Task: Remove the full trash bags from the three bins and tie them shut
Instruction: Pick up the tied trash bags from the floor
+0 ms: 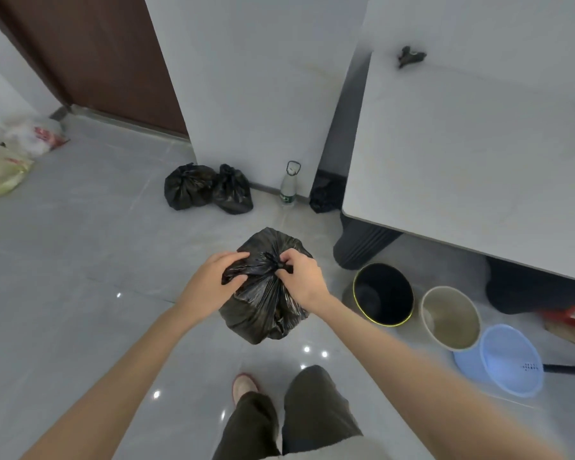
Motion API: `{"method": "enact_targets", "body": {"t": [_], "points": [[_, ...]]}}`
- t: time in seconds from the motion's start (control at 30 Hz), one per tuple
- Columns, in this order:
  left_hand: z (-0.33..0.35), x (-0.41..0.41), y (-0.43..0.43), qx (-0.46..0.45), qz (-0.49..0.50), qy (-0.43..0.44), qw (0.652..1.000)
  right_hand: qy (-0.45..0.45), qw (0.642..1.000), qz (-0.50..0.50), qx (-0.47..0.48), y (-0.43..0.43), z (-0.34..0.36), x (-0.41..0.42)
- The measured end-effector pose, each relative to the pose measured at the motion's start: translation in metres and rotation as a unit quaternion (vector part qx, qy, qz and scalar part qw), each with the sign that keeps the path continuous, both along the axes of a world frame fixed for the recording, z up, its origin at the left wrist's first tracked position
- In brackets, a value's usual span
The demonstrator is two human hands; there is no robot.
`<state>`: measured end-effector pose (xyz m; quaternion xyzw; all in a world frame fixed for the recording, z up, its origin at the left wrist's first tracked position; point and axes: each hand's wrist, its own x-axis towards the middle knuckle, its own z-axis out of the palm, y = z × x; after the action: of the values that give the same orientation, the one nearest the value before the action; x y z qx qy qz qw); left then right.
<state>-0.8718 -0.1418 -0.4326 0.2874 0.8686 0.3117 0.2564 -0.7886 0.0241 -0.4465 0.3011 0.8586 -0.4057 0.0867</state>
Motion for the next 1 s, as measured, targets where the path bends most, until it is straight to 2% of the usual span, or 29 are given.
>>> {"method": "enact_targets", "body": {"t": [0.33,0.63,1.0], "points": [[-0.03,-0.151,0.019,-0.06,-0.052,-0.051,0.996,-0.023,0.998,-0.05,-0.009,0.013,-0.032,-0.142],[-0.049,-0.274,0.073,-0.084,-0.042,-0.129,0.987,-0.084,0.993,-0.079,-0.014,0.062,-0.068,-0.274],[-0.108,-0.381,0.142,-0.117,-0.059,-0.219,0.967,-0.108,0.984,-0.14,-0.015,0.126,-0.121,-0.373]]}}
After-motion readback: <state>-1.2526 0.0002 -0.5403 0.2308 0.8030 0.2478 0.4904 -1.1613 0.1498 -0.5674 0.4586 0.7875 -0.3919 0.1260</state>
